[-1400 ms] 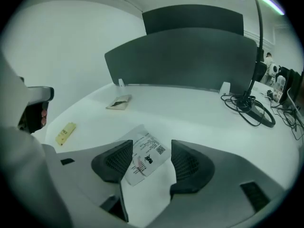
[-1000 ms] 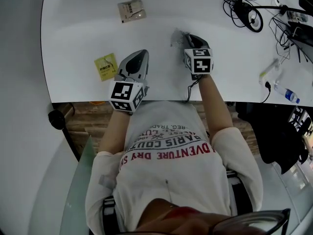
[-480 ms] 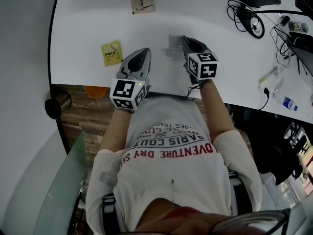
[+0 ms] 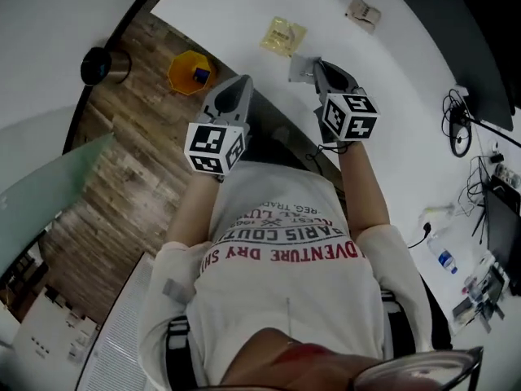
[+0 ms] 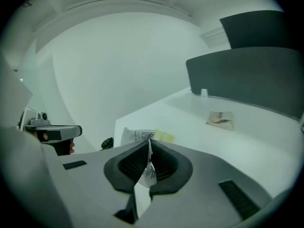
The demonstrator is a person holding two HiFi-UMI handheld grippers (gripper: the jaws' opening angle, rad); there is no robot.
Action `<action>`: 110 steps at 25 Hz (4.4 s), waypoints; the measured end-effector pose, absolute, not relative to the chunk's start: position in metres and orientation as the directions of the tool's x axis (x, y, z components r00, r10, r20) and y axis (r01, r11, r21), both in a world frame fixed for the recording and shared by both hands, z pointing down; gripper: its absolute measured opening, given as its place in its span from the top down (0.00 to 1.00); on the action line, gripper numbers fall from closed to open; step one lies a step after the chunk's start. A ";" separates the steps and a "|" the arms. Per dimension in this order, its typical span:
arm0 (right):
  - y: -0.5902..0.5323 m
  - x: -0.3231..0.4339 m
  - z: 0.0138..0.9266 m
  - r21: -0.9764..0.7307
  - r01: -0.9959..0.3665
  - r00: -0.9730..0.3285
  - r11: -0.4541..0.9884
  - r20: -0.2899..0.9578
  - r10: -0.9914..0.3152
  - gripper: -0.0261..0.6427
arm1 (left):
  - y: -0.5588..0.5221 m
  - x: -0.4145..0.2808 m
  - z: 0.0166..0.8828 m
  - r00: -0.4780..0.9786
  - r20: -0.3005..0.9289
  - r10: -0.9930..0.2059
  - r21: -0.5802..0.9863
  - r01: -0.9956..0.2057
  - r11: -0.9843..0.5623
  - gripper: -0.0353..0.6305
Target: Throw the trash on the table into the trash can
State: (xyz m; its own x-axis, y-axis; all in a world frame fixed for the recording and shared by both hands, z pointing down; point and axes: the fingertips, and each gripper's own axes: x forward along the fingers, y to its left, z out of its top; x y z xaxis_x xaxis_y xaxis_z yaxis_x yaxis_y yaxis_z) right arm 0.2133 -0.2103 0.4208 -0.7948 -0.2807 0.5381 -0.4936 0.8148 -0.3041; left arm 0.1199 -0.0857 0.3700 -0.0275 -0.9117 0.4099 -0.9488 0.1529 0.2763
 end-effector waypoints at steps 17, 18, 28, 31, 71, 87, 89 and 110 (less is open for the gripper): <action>0.027 -0.120 0.554 -0.305 0.015 -0.702 0.952 0.675 0.227 0.91 | 0.140 -0.141 0.488 -0.421 0.548 -0.723 0.324 -0.690 0.647 0.91; 0.035 -0.133 0.572 -0.300 0.020 -0.684 0.954 0.692 0.232 0.91 | 0.149 -0.155 0.504 -0.424 0.560 -0.712 0.323 -0.679 0.659 0.91; 0.058 -0.193 0.806 -0.266 -0.043 -0.514 0.963 0.832 0.207 0.91 | 0.189 -0.213 0.703 -0.376 0.664 -0.646 0.399 -0.553 0.731 0.91; 0.056 -0.199 0.877 -0.248 -0.050 -0.495 0.967 0.847 0.192 0.91 | 0.195 -0.218 0.757 -0.372 0.682 -0.630 0.399 -0.532 0.747 0.91; -0.030 -0.067 0.454 -0.224 -0.143 -0.854 0.964 0.521 -0.006 0.92 | 0.044 -0.099 0.438 -0.270 0.382 -0.884 0.367 -0.834 0.412 0.91; -0.198 0.326 0.306 -0.163 -0.762 -0.645 0.627 0.285 -0.709 0.92 | -0.160 0.206 0.291 0.368 0.183 -0.911 0.164 -0.926 -0.341 0.91; -0.204 0.378 0.300 -0.154 -0.828 -0.561 0.539 0.261 -0.786 0.92 | -0.177 0.248 0.279 0.447 0.157 -0.881 0.143 -0.893 -0.427 0.91; -0.215 0.505 0.287 -0.149 -0.930 -0.361 0.335 0.216 -0.907 0.92 | -0.205 0.373 0.237 0.611 0.113 -0.784 0.111 -0.791 -0.601 0.91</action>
